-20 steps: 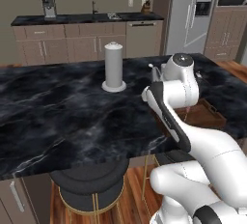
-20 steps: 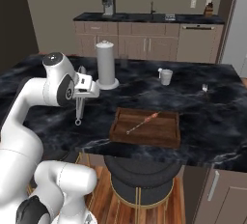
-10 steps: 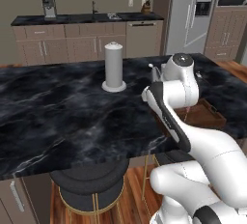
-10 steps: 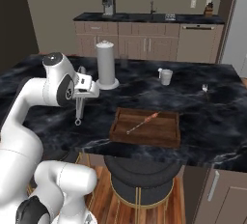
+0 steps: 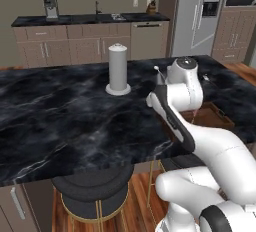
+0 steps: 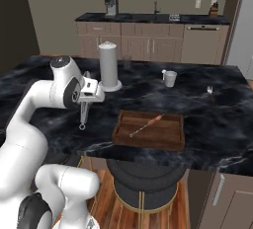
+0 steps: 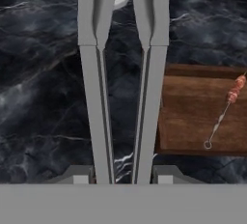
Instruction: Take the tongs from the drawer on the right and place them on the dining counter next to the tray containing the kebab skewer.
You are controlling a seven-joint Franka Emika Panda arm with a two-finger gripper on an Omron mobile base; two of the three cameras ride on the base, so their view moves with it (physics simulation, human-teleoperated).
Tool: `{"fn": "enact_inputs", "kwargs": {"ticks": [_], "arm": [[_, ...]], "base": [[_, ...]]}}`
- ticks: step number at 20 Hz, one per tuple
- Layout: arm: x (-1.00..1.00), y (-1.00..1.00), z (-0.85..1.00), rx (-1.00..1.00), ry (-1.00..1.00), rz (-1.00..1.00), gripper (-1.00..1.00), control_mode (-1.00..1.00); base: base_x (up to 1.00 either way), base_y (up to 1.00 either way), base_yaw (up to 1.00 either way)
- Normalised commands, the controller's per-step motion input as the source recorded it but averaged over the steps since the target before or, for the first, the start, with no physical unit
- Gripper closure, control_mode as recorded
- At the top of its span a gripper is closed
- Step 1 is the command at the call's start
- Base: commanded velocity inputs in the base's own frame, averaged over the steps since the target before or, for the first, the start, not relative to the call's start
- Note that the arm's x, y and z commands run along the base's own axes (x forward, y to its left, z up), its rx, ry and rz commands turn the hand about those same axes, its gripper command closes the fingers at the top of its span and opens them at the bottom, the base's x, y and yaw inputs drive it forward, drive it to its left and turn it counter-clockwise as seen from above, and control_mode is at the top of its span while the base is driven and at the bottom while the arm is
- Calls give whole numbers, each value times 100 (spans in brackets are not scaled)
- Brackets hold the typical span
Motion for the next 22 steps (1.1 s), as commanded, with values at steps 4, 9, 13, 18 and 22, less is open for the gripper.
{"fn": "enact_inputs", "kwargs": {"ticks": [4, 9, 13, 18, 22], "arm": [[42, -20, -23, 3, 16, 1, 100, -100], [49, -21, -23, 3, 19, 2, 100, -100], [52, -4, -17, 0, 25, 1, 100, -100], [56, 0, -19, 0, 21, 0, 100, -100], [47, 0, -19, 0, 15, 0, 100, -100]], "base": [[0, 0, 0], [0, 0, 0], [0, 0, 0], [0, 0, 0], [0, 0, 0]]}}
